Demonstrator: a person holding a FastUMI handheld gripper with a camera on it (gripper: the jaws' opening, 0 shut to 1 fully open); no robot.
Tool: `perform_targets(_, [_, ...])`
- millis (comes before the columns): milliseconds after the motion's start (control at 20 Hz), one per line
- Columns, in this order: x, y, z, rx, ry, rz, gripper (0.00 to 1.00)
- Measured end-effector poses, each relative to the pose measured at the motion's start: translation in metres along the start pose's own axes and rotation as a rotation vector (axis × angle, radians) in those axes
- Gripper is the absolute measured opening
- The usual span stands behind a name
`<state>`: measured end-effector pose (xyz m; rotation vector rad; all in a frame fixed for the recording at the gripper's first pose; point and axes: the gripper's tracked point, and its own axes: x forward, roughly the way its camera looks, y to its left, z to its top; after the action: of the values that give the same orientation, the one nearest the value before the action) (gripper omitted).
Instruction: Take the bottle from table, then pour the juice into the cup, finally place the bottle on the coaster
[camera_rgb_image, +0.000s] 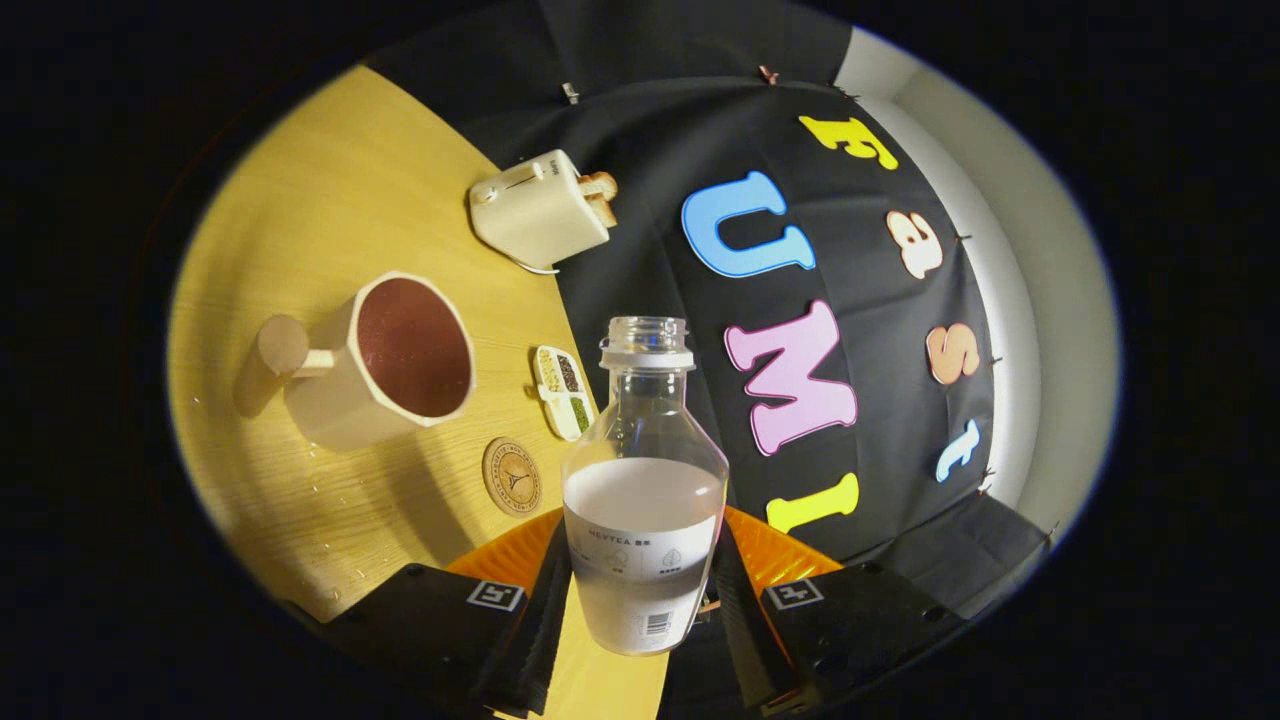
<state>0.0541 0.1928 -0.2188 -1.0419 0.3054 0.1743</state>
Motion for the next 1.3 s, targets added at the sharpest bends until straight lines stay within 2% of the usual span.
perform_targets(550, [0.008, 0.024, -0.011, -0.218, 0.044, 0.063, 0.72])
perform_targets(1300, [0.014, 0.025, -0.002, -0.459, -0.027, 0.050, 0.72])
